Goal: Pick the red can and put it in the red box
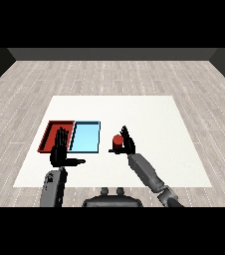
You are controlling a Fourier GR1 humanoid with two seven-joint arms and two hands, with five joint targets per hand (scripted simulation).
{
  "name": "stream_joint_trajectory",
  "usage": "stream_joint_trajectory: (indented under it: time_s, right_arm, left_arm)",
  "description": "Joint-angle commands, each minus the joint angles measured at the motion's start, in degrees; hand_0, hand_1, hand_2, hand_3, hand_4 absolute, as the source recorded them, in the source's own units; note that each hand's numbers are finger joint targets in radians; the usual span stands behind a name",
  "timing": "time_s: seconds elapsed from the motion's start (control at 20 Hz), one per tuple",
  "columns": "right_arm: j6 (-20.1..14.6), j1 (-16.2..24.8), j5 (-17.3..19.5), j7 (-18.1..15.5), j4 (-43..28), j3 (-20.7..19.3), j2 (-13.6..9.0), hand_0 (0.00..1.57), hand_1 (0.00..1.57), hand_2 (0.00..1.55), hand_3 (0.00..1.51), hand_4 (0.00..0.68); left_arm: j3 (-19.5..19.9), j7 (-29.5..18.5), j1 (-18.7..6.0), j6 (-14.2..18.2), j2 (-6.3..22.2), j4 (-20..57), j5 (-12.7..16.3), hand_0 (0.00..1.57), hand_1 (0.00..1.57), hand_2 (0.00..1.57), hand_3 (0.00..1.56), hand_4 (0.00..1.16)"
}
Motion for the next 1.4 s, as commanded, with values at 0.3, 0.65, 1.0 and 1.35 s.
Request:
stream_joint_trajectory:
  time_s: [0.3, 0.65, 1.0, 1.35]
  right_arm:
    - [-3.24, -6.02, -6.13, -1.81, 5.32, 5.81, 0.00, 0.00, 0.00, 0.00, 0.00, 0.000]
    - [-3.63, -10.11, -13.30, -1.61, 11.81, 8.18, 0.00, 0.00, 0.00, 0.00, 0.00, 0.000]
    - [-13.59, -8.07, -7.59, 0.54, 9.84, 10.64, 0.00, 1.53, 1.53, 1.48, 1.43, 0.573]
    - [-18.04, -11.28, -9.32, 3.82, 11.12, 15.50, 0.00, 1.53, 1.53, 1.47, 1.42, 0.551]
  left_arm:
    - [2.45, -0.04, -2.28, -1.44, 0.79, 1.99, 3.17, 0.00, 0.00, 0.00, 0.00, 0.00]
    - [0.58, 1.74, -4.40, 1.16, -0.37, 2.10, 0.51, 0.00, 0.00, 0.00, 0.00, 0.00]
    - [1.28, -1.79, -1.55, -0.79, 0.25, 2.92, 0.89, 0.00, 0.00, 0.00, 0.00, 0.00]
    - [1.11, -0.02, -1.30, -0.13, -0.25, 1.06, 1.60, 0.00, 0.00, 0.00, 0.00, 0.00]
